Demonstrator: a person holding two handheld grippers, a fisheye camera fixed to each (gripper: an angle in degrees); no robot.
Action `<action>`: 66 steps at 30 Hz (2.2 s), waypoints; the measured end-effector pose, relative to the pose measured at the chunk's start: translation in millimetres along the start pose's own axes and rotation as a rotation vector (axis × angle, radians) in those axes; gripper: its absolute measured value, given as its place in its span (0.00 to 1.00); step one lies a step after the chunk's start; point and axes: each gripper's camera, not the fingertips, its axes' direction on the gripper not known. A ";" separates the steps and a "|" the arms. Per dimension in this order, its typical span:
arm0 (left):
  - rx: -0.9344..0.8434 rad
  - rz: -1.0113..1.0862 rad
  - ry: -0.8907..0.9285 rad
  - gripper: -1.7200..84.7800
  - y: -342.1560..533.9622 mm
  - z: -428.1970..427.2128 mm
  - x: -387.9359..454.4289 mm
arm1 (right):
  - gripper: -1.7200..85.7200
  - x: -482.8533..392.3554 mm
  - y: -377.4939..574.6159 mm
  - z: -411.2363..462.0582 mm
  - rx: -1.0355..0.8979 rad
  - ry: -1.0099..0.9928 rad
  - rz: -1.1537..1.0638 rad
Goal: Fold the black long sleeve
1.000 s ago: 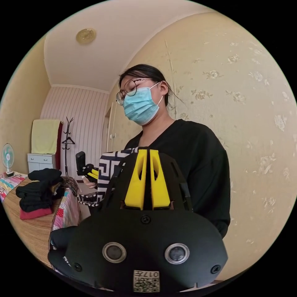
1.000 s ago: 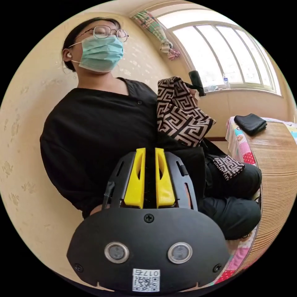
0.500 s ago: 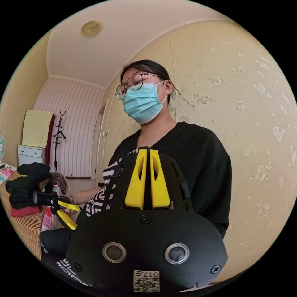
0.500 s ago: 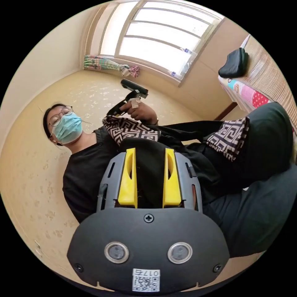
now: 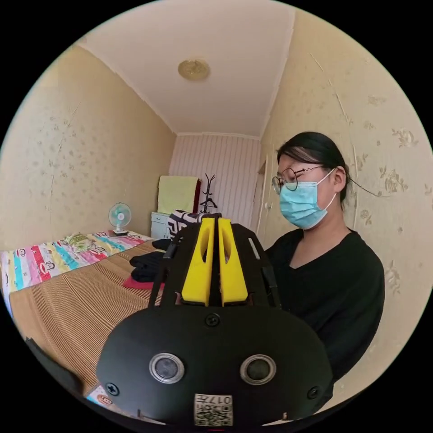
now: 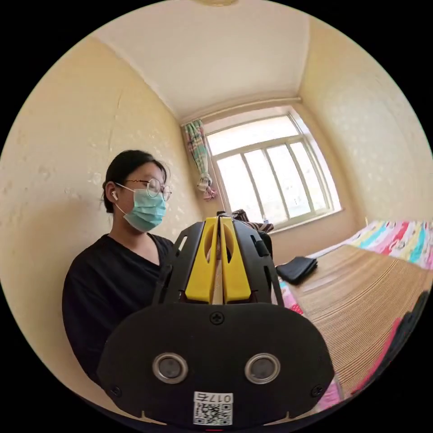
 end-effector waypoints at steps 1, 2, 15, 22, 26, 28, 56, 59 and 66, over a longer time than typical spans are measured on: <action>0.009 0.062 -0.024 0.01 -30.0 5.3 7.7 | 0.03 -18.4 -15.2 0.0 0.003 0.046 -0.058; 0.025 0.129 -0.069 0.01 -59.5 9.7 18.6 | 0.03 -54.6 -40.7 1.9 0.016 0.161 -0.163; 0.104 0.118 -0.326 0.01 -252.6 41.8 10.5 | 0.02 -206.7 -157.7 88.0 -0.006 1.120 -0.549; -0.153 -0.310 -0.400 0.03 -203.0 112.7 -226.3 | 0.03 10.9 -167.5 81.8 -0.298 1.196 -0.156; -0.220 -0.585 -0.490 0.10 -78.2 150.1 -370.0 | 0.03 211.0 -74.5 76.6 -0.537 1.326 0.122; -0.253 -0.750 -0.527 0.14 -12.0 156.2 -415.5 | 0.03 279.1 -13.5 64.5 -0.603 1.365 0.298; -0.016 -1.055 -1.015 0.05 198.1 -110.2 -151.4 | 0.12 169.3 241.5 -155.6 -0.425 0.634 0.961; -0.017 -1.034 -1.119 0.13 182.1 -130.4 -109.3 | 0.13 164.2 240.2 -169.6 -0.400 0.633 0.988; -0.359 -1.032 -0.532 0.13 232.6 8.1 -45.4 | 0.15 146.2 247.4 -207.2 -0.288 0.676 1.121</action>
